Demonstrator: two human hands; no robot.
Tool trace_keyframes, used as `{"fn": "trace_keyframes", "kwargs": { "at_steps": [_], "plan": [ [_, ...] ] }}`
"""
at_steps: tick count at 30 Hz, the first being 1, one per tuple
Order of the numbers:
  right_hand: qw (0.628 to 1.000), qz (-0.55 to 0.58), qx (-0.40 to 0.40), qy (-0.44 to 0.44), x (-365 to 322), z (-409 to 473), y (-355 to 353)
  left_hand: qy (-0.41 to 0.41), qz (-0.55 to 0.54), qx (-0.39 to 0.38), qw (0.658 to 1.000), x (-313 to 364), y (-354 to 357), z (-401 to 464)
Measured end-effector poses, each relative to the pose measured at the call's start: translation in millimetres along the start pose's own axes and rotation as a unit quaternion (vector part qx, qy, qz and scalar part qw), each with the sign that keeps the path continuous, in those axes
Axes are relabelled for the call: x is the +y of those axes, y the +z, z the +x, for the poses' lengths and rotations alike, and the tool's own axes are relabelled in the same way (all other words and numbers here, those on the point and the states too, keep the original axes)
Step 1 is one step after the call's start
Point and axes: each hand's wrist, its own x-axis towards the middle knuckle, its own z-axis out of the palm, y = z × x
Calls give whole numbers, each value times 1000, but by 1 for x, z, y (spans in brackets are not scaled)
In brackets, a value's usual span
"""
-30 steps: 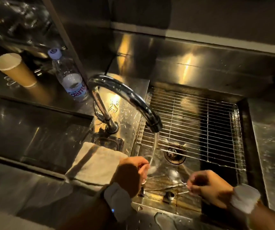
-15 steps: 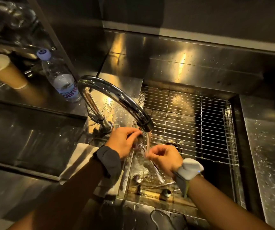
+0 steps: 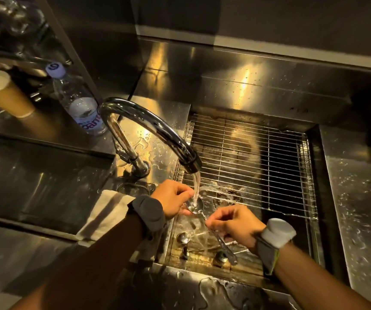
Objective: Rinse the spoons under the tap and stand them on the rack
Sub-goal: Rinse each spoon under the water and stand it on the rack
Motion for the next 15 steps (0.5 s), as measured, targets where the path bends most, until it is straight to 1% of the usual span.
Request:
{"fn": "trace_keyframes", "kwargs": {
  "at_steps": [1, 2, 3, 4, 5, 7, 8, 9, 12, 15],
  "plan": [
    [1000, -14, 4, 1, -1, -1, 1, 29, 37, 31, 998, 1, 1, -1],
    [999, -31, 28, -4, -3, 1, -1, 59, 77, 65, 993, 2, 1, -3],
    [997, -32, 72, -17, -7, 4, -9, 85, 119, 102, 984, 2, 0, -4],
    [992, 0, 121, -26, -11, 14, -19, 109, 171, 137, 970, -3, -5, -7],
    [983, 62, 173, -30, -16, 26, -37, 142, 232, 162, 949, -10, -10, -7],
    [956, 161, 243, -17, -23, 49, -82, 197, 371, 171, 891, -30, -22, -5],
    [951, 172, 258, -5, -22, 59, -102, 203, 426, 163, 866, -41, -28, -4],
    [951, 159, 264, 9, -19, 66, -119, 199, 453, 156, 855, -50, -33, -2],
    [965, 40, 258, 33, -4, 81, -141, 169, 447, 154, 865, -60, -37, -11],
    [965, 3, 260, 29, 0, 92, -140, 179, 437, 168, 865, -65, -36, -14]
  ]
}}
